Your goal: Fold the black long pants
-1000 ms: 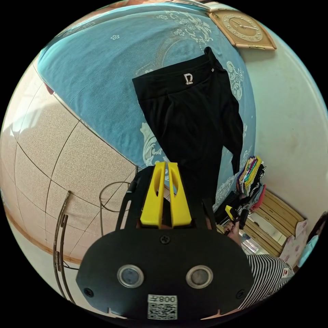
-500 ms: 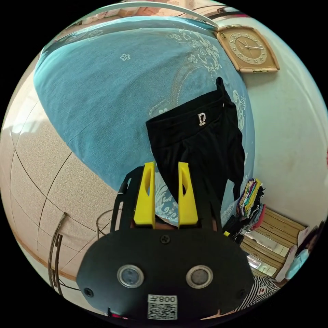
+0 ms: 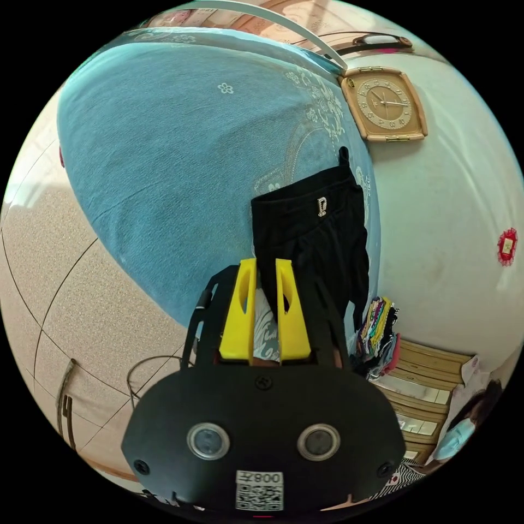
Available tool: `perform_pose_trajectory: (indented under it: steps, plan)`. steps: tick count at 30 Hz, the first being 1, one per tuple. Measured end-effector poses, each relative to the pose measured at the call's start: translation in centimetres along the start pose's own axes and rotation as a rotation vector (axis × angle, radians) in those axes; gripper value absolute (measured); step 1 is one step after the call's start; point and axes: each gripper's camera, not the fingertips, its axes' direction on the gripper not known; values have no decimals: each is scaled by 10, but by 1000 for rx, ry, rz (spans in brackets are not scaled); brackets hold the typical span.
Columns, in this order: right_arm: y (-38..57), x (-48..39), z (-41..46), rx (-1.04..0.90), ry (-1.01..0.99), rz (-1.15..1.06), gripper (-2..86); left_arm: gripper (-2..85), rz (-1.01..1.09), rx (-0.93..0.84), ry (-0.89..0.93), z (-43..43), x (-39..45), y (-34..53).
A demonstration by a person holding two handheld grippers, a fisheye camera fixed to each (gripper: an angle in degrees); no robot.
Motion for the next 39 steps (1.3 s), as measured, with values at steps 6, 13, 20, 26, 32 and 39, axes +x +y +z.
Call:
perform_pose_trajectory:
  steps: [6,13,20,26,32,39]
  plan:
    - [102,-34,-125,160,196,108,18,36,37,-49,26,20,-2,-9]
    - [197,-45,-263,313,374,329,62,26,56,-13,71,17,-9,-7]
    - [261,-36,-339,450,330,537,93,23,80,-3,145,15,-16,-2]
    - [316,-37,-387,555,164,666,105,22,95,-1,150,14,-15,2]
    - [363,-46,-425,675,-28,726,106,22,100,4,130,14,-13,7]
    - [392,-70,-459,742,-166,738,99,21,103,9,108,12,-10,13]
